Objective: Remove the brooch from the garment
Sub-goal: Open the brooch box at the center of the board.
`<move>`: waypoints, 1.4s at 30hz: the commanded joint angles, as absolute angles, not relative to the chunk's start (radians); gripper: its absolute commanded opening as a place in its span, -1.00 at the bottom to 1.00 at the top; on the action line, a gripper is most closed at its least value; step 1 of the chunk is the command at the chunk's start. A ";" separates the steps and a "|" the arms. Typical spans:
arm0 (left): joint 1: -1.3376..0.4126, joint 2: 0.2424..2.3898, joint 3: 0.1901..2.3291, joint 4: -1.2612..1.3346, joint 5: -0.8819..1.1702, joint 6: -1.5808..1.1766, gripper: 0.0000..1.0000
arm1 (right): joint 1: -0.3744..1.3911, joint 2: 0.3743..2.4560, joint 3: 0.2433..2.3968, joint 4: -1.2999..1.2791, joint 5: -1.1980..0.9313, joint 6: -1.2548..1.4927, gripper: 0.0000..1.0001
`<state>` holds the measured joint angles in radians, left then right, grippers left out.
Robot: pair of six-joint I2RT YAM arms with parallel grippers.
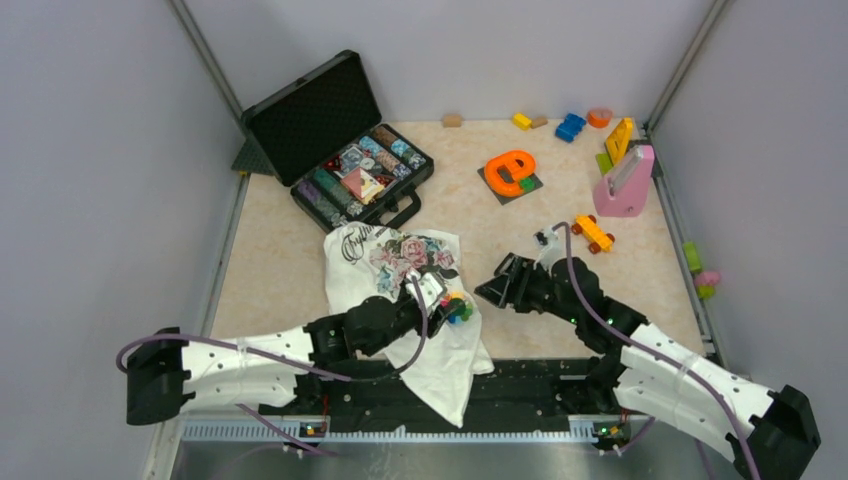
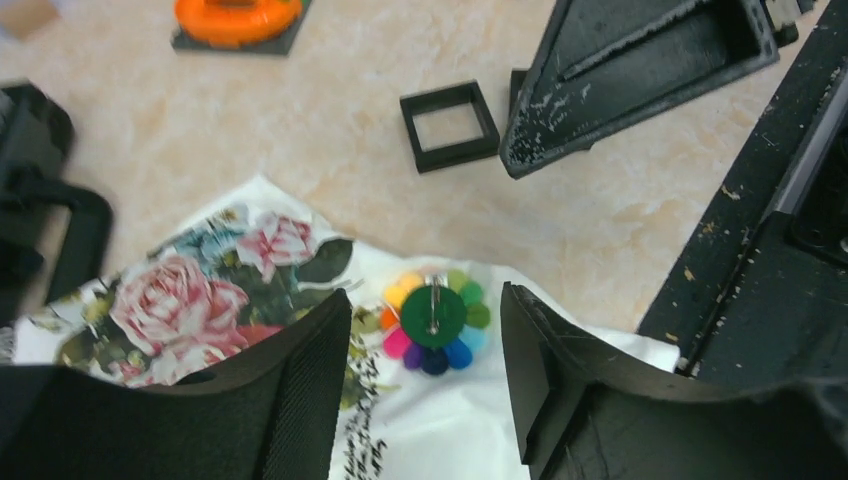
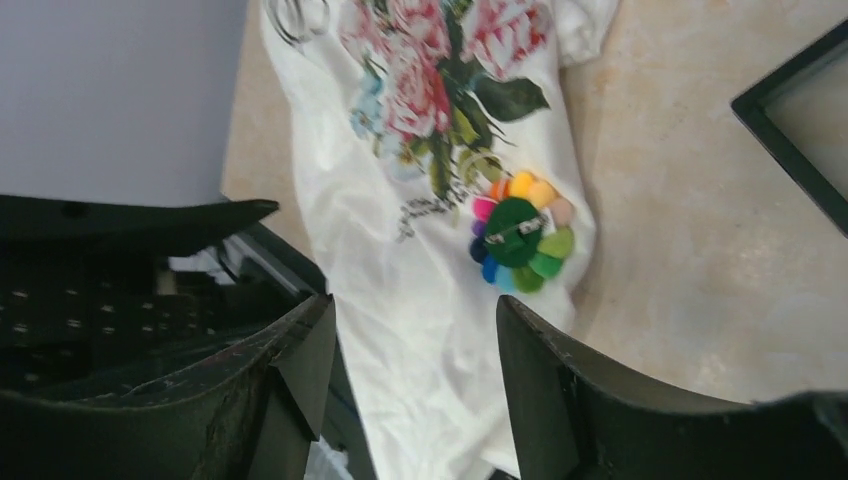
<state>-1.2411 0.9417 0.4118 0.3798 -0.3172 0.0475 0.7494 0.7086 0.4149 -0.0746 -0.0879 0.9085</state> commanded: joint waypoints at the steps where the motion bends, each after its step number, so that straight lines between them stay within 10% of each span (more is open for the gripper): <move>1: -1.233 0.949 0.533 0.076 -0.355 -0.232 0.21 | 0.742 0.806 0.489 -0.169 -0.146 0.719 0.23; 7: -1.177 1.119 0.644 -0.052 -0.284 -0.264 0.02 | 0.738 0.811 0.505 -0.256 0.065 0.663 0.26; 16: -1.017 1.320 0.748 -0.079 -0.024 -0.251 -0.01 | 0.618 1.058 0.711 -0.403 0.253 0.465 0.93; 25: -0.967 1.377 0.750 0.007 0.124 -0.234 0.02 | 0.270 1.195 0.750 -0.391 -0.012 0.402 0.97; 42: -0.937 1.233 0.612 0.152 0.159 -0.227 0.00 | 0.184 1.158 0.526 -0.225 -0.300 0.486 0.97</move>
<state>-0.9428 1.2812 0.6250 0.0765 0.1429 -0.2157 0.1562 1.2144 0.5438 -0.2817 -0.2016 0.4606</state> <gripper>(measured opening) 0.503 0.985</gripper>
